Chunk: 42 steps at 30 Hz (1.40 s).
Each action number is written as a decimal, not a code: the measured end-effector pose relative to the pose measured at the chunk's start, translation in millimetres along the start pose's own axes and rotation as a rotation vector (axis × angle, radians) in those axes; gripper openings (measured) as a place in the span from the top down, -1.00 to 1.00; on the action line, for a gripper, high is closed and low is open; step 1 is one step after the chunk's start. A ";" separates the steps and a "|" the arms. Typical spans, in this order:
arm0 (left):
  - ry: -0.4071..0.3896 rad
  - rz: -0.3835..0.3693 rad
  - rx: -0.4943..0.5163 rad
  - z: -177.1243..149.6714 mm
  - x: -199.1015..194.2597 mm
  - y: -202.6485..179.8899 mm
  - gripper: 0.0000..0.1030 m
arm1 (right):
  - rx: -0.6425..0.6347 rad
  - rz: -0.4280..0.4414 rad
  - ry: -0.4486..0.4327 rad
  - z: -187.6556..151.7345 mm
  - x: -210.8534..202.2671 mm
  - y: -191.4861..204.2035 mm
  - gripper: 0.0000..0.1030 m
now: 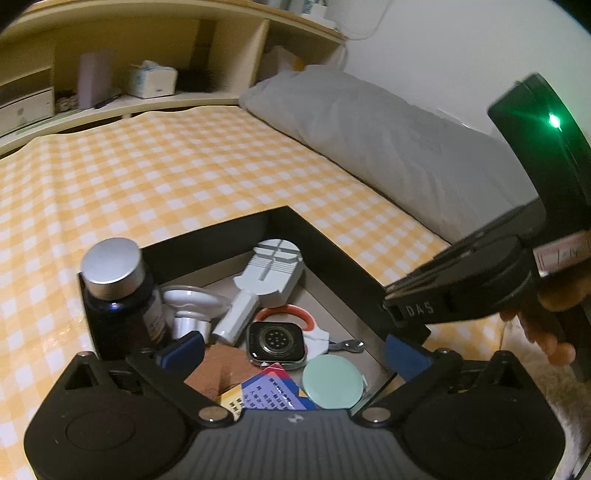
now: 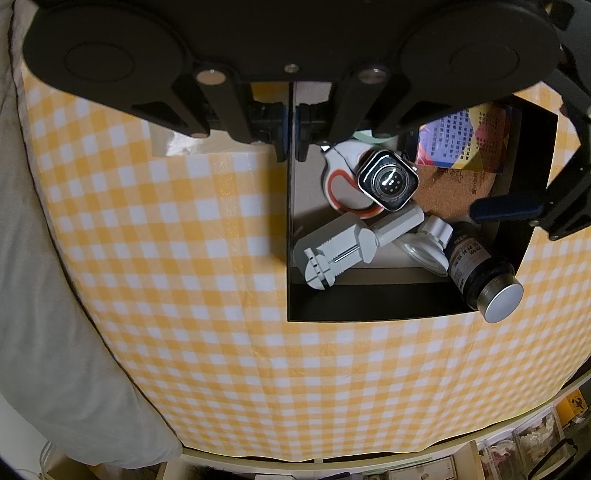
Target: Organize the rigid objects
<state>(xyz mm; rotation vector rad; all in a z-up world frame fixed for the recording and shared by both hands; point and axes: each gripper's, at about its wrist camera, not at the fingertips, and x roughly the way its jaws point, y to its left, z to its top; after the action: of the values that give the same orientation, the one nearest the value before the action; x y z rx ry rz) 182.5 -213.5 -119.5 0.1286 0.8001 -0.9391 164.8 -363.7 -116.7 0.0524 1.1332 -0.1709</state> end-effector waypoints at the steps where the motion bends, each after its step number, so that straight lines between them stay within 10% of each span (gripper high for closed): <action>1: 0.000 0.010 -0.010 0.8 -1.6 0.1 -1.00 | -0.001 -0.001 0.000 -0.7 0.0 0.9 0.87; 22: -0.081 0.196 -0.098 24.1 -136.8 -32.7 -1.00 | 0.176 0.060 -0.303 -30.3 -151.1 -3.7 -0.70; 42: -0.199 0.390 -0.070 -34.7 -269.1 -71.2 -1.00 | 0.136 0.011 -0.536 -140.6 -248.6 27.0 -1.00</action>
<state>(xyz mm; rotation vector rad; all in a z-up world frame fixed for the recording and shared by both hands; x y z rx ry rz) 19.8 -61.2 50.7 0.1223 0.5940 -0.5448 -59.3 -292.0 47.3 0.1257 0.5861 -0.2354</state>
